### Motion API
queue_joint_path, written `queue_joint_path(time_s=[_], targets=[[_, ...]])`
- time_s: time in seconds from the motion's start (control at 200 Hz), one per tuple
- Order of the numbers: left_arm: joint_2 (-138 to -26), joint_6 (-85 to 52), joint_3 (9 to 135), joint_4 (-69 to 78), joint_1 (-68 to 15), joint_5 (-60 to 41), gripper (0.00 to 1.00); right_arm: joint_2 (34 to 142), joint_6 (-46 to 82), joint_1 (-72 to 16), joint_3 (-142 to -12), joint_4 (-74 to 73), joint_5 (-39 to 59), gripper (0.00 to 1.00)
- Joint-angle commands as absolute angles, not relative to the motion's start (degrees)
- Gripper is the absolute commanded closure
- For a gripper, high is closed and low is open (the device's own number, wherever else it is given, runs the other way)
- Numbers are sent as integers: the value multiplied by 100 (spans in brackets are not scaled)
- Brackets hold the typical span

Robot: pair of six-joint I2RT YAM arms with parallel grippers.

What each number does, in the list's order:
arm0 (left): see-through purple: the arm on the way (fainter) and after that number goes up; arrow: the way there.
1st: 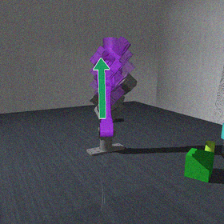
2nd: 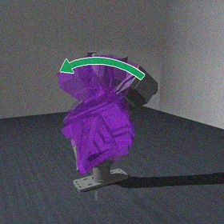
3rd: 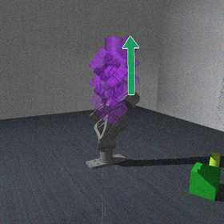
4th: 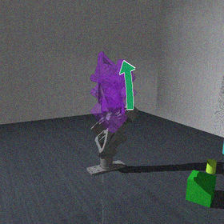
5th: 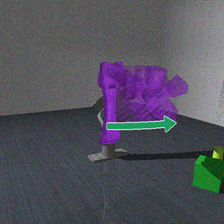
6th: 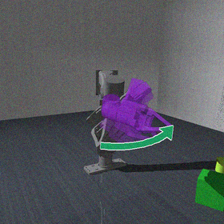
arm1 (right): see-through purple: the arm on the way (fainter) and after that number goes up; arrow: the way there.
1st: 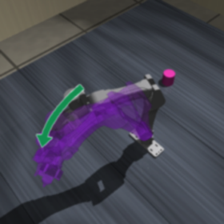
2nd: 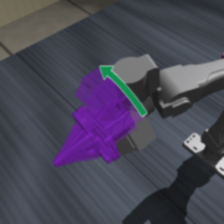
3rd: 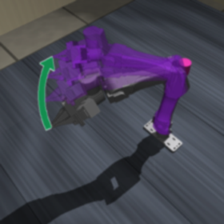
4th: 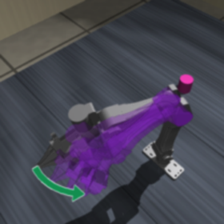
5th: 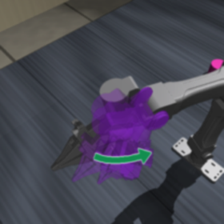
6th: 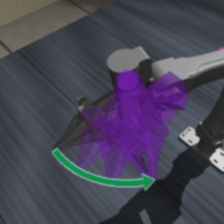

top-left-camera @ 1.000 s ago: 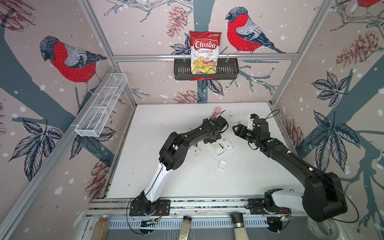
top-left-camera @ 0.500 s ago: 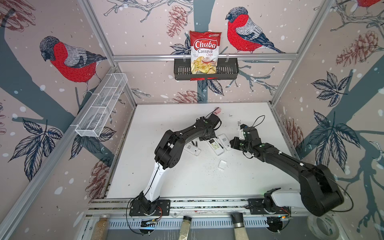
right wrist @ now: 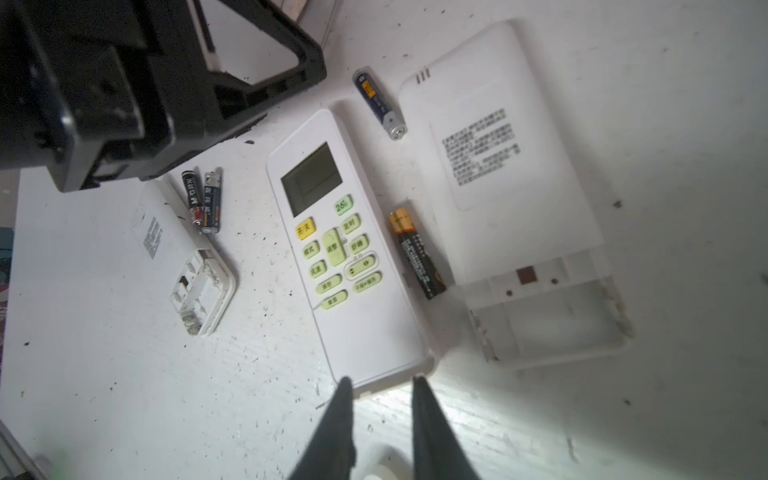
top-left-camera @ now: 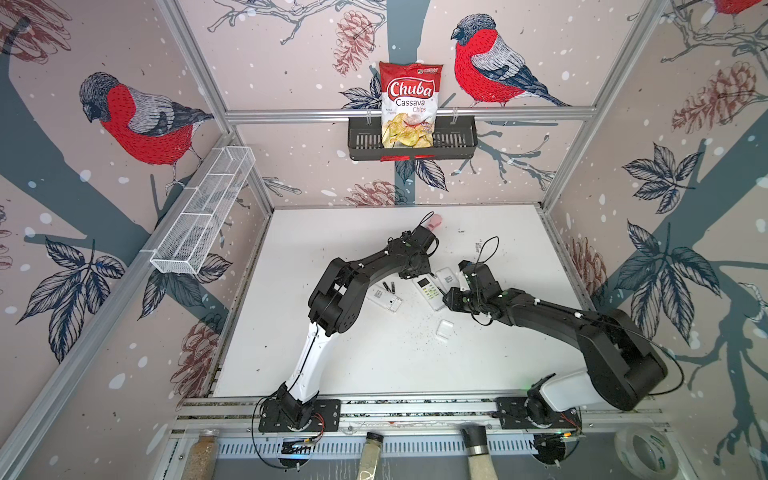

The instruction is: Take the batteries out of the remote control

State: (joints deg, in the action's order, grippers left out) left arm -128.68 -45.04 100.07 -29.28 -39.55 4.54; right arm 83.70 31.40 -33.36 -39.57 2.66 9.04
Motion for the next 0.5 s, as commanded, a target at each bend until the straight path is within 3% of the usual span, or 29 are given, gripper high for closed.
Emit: queue_joint_path(time_s=[0.0, 0.095, 0.275, 0.495], targets=[[-12775, -4429, 9895, -2778, -3955, 372, 38, 8358, 3046, -3357, -4029, 465, 817, 63], [-12786, -4403, 9874, -2792, -3956, 335, 38, 8402, 2938, -3383, -4128, 649, 821, 66], [-12856, -4370, 9888, -2739, -3955, 262, 38, 8586, 2823, -3412, -4131, 719, 814, 100], [-12911, -4355, 9982, -2759, -3955, 234, 38, 8935, 2752, -3478, -4191, 676, 864, 100]])
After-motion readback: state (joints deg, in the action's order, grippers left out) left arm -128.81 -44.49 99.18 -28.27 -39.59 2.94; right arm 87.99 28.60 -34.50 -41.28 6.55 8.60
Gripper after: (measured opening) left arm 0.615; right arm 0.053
